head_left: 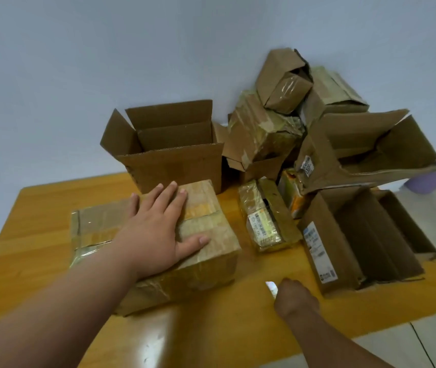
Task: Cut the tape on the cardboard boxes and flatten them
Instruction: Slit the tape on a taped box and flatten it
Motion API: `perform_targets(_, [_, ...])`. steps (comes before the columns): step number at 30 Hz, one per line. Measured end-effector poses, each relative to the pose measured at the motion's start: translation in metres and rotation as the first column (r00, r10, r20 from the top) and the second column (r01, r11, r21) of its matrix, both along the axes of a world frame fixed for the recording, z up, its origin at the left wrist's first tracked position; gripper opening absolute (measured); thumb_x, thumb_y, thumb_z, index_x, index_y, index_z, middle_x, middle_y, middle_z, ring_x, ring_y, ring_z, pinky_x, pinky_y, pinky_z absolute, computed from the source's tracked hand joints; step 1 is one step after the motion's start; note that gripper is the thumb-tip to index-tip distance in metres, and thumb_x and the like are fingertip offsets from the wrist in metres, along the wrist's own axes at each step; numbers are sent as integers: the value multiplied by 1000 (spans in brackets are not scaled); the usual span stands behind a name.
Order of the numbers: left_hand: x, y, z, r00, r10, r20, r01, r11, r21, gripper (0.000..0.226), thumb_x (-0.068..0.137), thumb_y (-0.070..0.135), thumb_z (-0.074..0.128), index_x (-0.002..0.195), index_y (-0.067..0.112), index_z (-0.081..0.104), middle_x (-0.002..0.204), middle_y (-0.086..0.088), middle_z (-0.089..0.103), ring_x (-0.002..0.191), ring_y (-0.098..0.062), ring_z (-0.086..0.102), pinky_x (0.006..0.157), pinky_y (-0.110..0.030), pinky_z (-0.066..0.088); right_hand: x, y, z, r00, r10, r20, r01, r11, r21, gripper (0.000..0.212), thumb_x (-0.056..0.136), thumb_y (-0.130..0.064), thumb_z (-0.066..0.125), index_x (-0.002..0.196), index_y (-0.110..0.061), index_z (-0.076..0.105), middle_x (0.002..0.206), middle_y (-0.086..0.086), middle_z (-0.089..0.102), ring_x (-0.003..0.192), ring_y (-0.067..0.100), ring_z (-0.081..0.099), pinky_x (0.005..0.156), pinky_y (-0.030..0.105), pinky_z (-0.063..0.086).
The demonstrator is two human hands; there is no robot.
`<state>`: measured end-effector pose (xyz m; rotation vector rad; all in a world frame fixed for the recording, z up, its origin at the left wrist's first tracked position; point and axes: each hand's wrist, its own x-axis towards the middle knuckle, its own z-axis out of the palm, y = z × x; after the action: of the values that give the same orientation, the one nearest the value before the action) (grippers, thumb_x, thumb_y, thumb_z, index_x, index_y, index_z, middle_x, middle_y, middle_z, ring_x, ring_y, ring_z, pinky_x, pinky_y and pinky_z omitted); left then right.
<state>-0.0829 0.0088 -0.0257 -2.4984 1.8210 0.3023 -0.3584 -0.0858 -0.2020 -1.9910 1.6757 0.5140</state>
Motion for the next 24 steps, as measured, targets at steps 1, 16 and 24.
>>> perform_targets(1, [0, -1, 1, 1000, 7, -2, -7, 1000, 2, 117, 59, 102, -3, 155, 36, -8, 164, 12, -11, 150, -15, -13, 120, -51, -12, 1, -3, 1, 999, 8, 33, -9, 1000, 30, 38, 102, -50, 38, 109, -17, 56, 118, 3, 61, 107, 20, 59, 80, 29, 49])
perform_targets(16, [-12, -15, 14, 996, 51, -70, -39, 986, 160, 145, 37, 111, 24, 152, 36, -20, 160, 13, -28, 146, -16, -29, 115, -63, -15, 42, -76, 141, 559, -339, 757, -163, 850, 501, 9, 98, -10, 57, 97, -16, 51, 83, 3, 69, 76, 15, 70, 69, 33, 51])
perform_targets(24, [-16, -14, 17, 998, 27, -53, -14, 971, 237, 149, 33, 110, 26, 149, 35, -29, 152, 13, -41, 143, -18, -36, 112, -66, -17, 68, -72, 184, 556, -106, 825, -199, 946, 256, 4, 96, -17, 61, 99, -16, 58, 78, 0, 73, 62, 14, 69, 76, 40, 56])
